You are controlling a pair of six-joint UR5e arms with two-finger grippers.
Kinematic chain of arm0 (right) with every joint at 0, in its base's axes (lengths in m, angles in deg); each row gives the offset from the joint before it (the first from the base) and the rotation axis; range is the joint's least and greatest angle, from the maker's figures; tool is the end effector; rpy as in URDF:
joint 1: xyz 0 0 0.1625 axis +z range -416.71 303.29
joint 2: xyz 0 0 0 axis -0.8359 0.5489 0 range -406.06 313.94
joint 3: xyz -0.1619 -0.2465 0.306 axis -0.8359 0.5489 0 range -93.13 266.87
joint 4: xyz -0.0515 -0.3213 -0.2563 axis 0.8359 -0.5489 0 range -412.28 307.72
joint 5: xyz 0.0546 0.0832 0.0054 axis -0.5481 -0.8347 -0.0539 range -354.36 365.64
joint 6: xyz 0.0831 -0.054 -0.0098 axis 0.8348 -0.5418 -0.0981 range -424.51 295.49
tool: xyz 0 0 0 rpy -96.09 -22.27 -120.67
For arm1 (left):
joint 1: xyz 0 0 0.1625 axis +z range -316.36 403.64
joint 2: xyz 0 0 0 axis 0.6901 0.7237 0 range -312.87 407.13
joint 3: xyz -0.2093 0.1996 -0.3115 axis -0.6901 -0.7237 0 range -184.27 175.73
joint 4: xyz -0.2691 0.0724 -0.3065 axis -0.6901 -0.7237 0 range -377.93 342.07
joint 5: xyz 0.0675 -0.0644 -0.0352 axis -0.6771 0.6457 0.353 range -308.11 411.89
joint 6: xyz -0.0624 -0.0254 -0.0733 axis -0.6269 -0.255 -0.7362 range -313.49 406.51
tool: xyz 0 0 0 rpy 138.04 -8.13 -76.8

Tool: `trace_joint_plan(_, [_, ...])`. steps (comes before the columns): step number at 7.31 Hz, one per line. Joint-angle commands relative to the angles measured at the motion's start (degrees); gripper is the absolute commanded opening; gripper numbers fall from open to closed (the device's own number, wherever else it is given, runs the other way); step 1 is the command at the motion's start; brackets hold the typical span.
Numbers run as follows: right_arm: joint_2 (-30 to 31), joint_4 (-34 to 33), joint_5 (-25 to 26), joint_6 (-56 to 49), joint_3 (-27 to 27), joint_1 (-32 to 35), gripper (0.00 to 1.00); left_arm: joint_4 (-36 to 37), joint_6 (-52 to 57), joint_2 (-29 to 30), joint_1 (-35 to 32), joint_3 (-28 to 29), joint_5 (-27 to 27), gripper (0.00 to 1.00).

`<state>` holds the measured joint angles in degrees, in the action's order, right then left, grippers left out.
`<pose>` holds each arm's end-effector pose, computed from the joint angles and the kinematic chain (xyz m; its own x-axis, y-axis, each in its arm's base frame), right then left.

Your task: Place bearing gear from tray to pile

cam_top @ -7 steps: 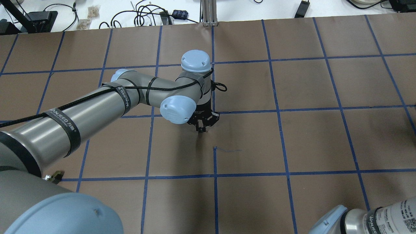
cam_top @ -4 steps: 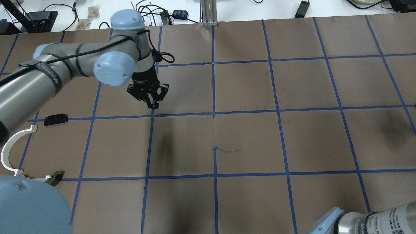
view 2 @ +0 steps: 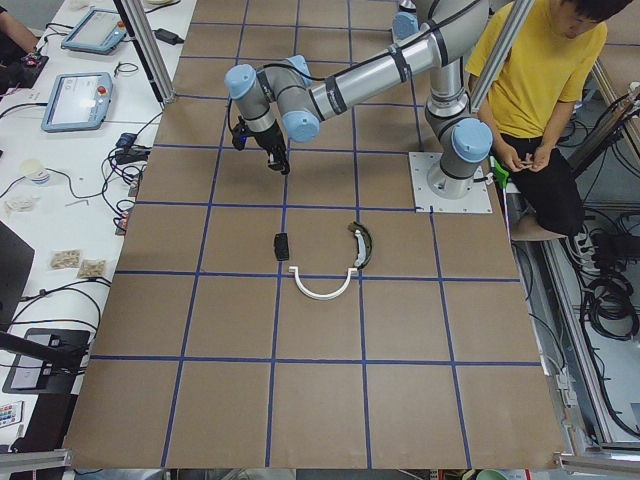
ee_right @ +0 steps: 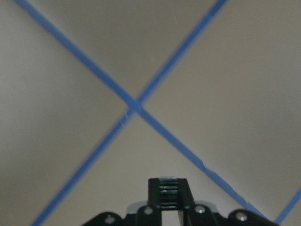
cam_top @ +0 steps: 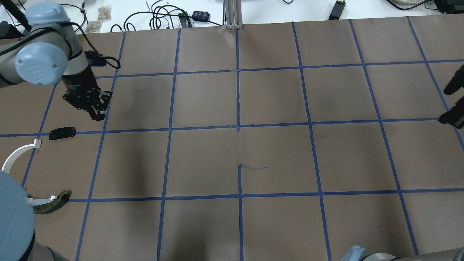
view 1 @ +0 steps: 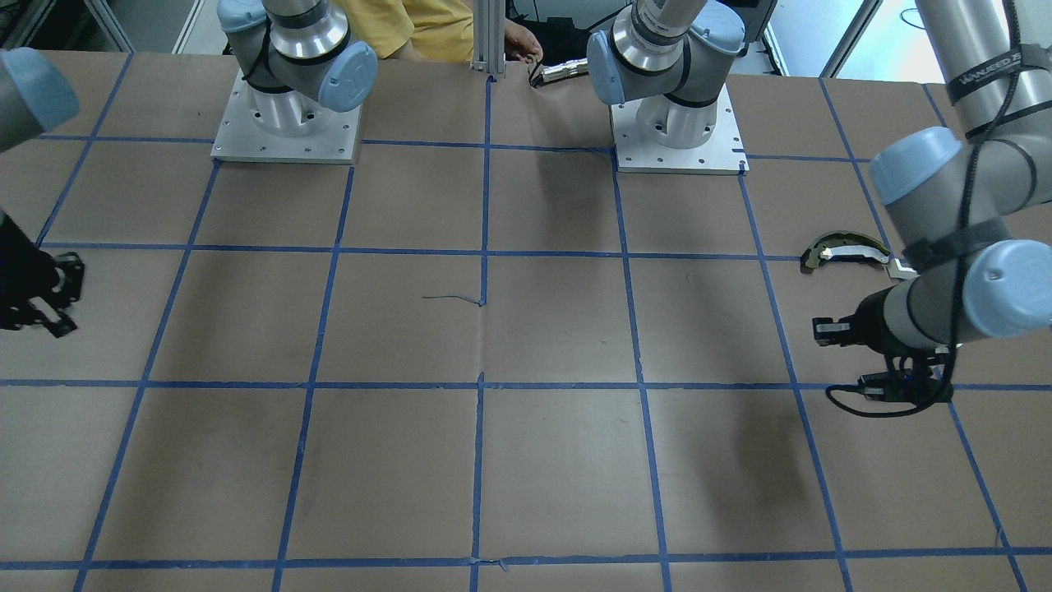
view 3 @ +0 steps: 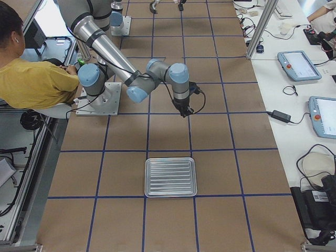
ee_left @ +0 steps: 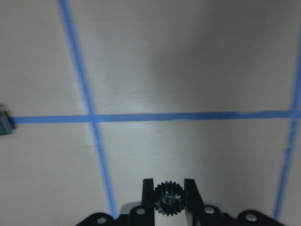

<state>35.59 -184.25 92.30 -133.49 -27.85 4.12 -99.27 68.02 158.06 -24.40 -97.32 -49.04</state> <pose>-0.1243 -0.5080 0.2861 -0.7638 -0.6335 0.1238 -0.6450 0.7563 -0.1091 0.1110 -0.5813 0.2794 -0.9969 0.0296 -0.0732 0.0053 0.9498 0.3129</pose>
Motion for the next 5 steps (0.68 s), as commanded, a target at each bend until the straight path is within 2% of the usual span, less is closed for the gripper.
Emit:
trace_joint_plan(1, [-0.08,-2.32,4.1,30.61,-0.24,20.47,0.0,1.26,8.69,1.12,10.95,-1.43,-0.76,0.0])
trace_joint_plan(2, [-0.95,-2.07,4.92,45.53,-0.59,29.69,0.0,3.79,10.81,1.91,13.87,-1.96,-0.85,0.0])
trace_joint_plan(4, [-6.72,-2.85,4.58,73.76,0.45,48.15,0.0,11.16,14.08,4.72,15.12,-4.06,-2.51,0.0])
trace_joint_plan(5, [-11.02,-6.86,5.27,83.64,2.28,53.81,0.0,12.68,14.09,6.12,15.13,-4.59,-2.52,0.0])
